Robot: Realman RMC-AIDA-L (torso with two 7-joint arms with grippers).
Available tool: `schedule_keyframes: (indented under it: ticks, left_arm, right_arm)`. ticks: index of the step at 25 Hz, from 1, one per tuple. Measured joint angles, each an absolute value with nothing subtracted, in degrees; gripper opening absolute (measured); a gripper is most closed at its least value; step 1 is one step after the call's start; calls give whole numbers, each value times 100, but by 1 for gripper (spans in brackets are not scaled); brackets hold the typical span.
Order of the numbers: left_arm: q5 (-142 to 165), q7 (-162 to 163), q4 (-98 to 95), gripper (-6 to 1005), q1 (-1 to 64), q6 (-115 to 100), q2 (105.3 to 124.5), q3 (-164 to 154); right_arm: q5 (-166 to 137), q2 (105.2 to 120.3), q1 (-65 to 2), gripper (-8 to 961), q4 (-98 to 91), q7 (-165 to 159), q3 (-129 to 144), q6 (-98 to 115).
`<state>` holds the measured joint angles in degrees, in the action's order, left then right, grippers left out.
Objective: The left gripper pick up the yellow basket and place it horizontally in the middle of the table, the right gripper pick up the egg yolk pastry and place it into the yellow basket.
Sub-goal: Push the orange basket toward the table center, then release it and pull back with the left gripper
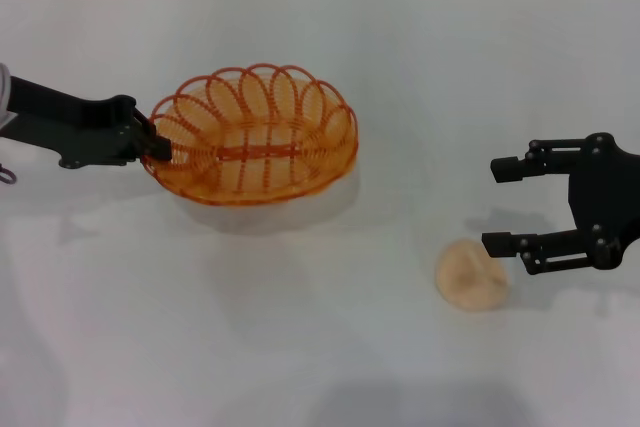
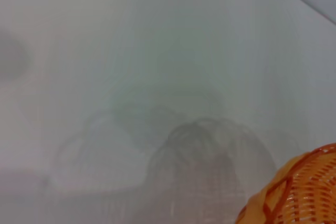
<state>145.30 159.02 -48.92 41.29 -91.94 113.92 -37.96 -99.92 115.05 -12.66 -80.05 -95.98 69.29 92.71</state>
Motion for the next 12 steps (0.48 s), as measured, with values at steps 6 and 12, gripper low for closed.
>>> schedule_keyframes:
  ticks: [6,12]
  left_arm:
    - [14605,15896,-4619,78,4238,-9116,11415,-3863]
    - [14878,15964,-4328,78,4416,-9014,11415,-3929]
  right_arm:
    - [-9966,11505,-1273,759,-8028,-9598,6926,9304]
    - [-9944,11505,-1275,759,-8039,-9598,6934,9342]
